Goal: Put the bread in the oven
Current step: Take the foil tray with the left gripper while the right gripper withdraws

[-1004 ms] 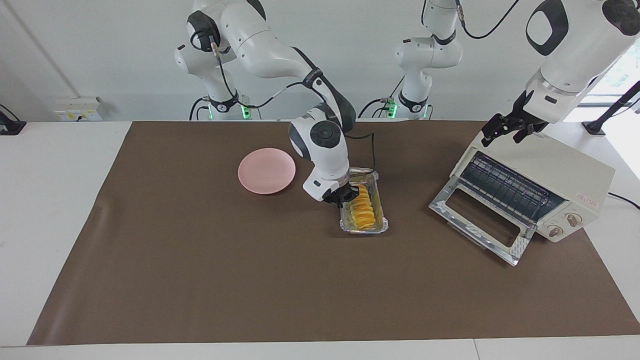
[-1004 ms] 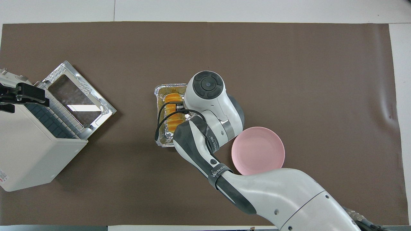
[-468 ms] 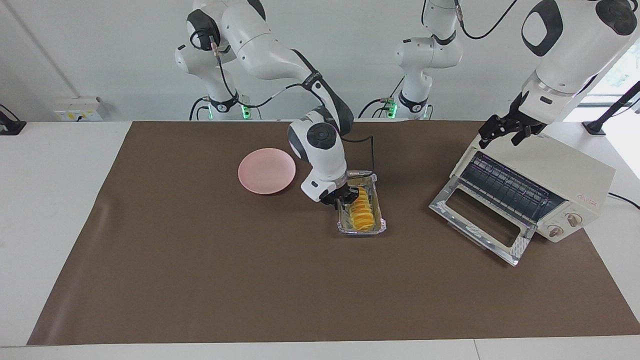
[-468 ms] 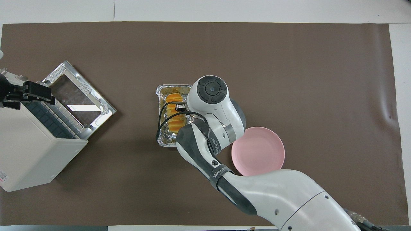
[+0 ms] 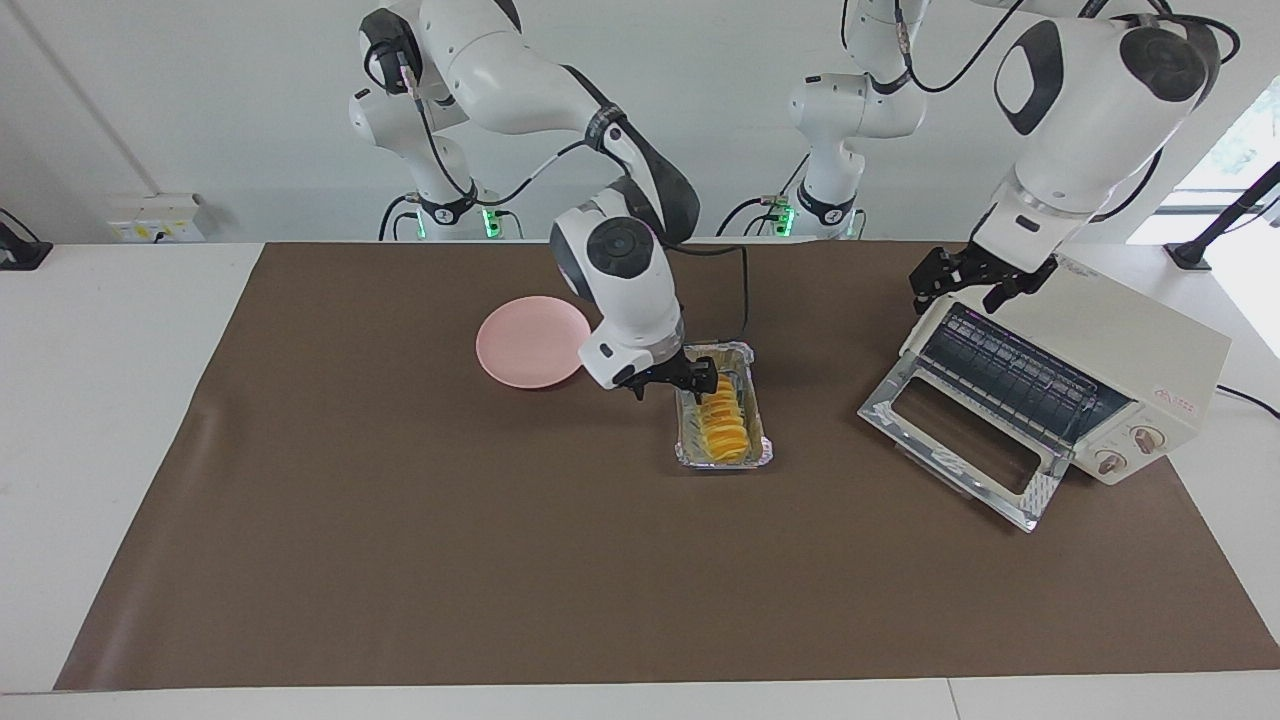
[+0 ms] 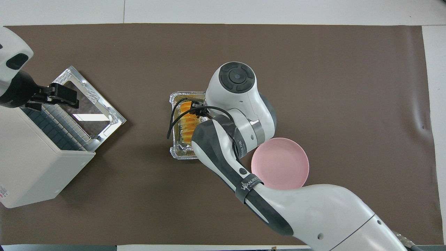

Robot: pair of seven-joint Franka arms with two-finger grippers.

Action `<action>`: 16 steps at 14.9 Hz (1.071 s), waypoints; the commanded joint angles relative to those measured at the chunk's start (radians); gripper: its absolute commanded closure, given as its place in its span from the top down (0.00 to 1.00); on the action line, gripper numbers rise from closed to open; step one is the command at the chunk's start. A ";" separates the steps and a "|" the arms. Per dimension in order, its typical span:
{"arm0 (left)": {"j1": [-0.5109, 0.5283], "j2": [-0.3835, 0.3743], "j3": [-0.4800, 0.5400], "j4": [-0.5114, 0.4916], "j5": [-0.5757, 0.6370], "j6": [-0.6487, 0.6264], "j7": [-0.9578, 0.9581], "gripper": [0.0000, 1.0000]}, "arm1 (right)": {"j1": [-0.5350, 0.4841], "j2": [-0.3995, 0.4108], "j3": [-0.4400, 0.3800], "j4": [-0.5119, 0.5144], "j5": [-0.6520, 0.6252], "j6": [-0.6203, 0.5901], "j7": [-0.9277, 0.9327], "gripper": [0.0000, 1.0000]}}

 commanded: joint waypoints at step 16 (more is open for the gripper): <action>-0.478 0.315 0.009 -0.177 0.013 0.598 -0.414 1.00 | -0.595 -0.321 0.006 -0.091 -0.158 -0.403 -0.969 1.00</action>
